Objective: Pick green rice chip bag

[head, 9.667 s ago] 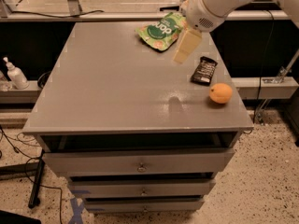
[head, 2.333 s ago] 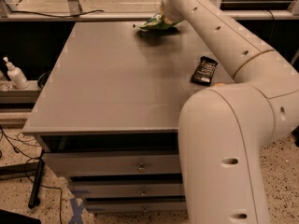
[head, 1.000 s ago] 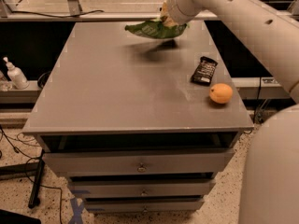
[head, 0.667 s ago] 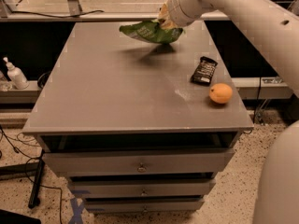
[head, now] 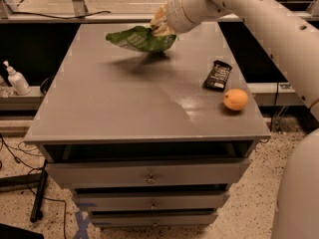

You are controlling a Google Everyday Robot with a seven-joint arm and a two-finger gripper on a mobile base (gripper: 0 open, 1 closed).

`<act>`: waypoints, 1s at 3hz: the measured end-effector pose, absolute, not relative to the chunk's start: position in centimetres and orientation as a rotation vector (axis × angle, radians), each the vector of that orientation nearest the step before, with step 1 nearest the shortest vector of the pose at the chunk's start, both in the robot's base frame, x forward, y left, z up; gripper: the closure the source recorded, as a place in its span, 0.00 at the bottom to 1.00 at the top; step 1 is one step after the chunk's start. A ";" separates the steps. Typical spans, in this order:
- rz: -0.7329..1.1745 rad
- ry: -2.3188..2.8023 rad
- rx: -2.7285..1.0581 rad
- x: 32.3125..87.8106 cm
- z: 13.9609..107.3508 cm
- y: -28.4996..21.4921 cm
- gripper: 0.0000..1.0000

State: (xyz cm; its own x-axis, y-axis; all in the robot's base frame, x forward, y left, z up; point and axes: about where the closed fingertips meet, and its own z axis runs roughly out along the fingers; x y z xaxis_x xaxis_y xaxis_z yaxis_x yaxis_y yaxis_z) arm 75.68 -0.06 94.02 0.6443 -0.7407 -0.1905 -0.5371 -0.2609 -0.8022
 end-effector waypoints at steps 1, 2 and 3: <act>-0.144 0.928 -1.879 74.5 94.6 3.6 1.00; -0.130 0.858 -1.834 73.2 96.3 4.9 1.00; -0.200 0.777 -1.761 71.8 100.1 4.5 1.00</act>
Offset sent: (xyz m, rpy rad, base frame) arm -0.0430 0.0604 0.0541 0.2481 -0.0952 0.1771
